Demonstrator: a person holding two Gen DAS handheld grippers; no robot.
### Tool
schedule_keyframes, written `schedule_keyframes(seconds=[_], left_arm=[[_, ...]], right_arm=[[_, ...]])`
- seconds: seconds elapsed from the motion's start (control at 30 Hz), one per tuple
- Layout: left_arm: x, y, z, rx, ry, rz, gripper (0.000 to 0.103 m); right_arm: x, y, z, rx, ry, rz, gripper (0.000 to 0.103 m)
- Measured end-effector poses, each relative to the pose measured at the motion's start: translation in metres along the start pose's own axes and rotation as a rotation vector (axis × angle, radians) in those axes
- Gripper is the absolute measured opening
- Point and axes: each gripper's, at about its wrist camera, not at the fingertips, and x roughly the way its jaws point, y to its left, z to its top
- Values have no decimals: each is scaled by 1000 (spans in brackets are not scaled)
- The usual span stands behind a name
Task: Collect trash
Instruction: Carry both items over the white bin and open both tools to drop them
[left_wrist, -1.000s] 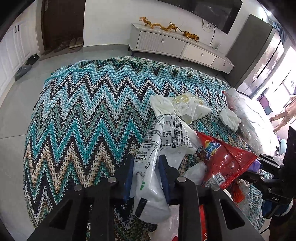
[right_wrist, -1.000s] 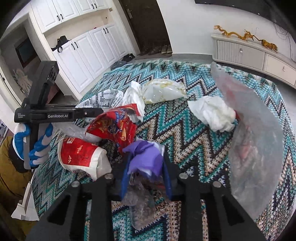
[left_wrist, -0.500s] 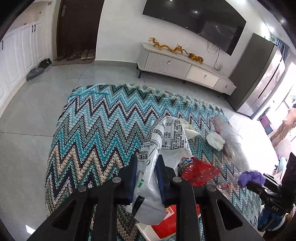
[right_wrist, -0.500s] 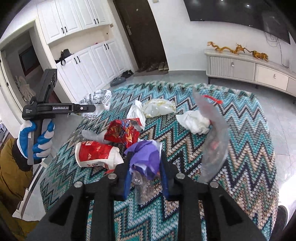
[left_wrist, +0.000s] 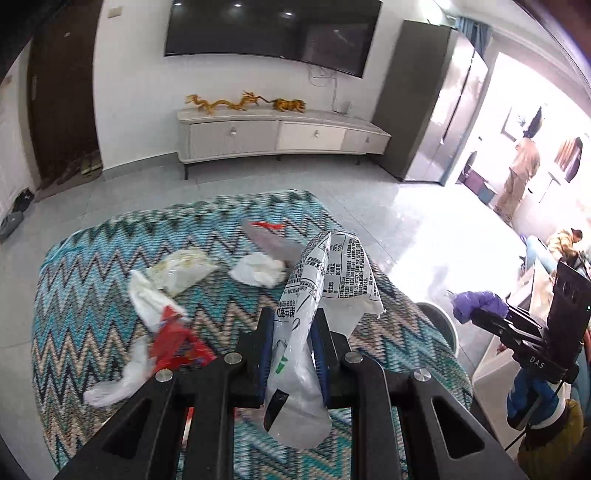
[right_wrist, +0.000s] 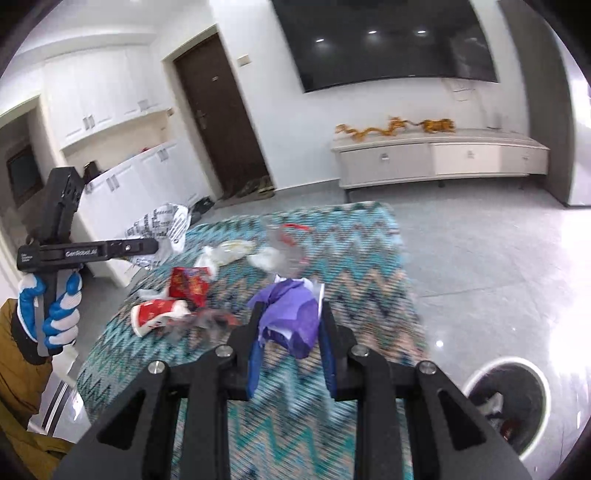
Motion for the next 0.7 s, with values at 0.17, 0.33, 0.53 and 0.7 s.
schedule_keyframes(seconds=[0.17,0.33,0.53,0.7], left_arm=[[54,-98,10,139,76,-95,19],[115,-191,9,236,167,-165,19],[188,-271,2,279,272,-190,19],[236,-308,-1,286,325,-188,22]], right_arm=[[-48,-75,-29,114,-31,-159,25],[-69,-151,-68,249,3,-306,25],[-58,-225,-107,383,78,-382,25],[-35,-262,-117,438,128,-403,27]])
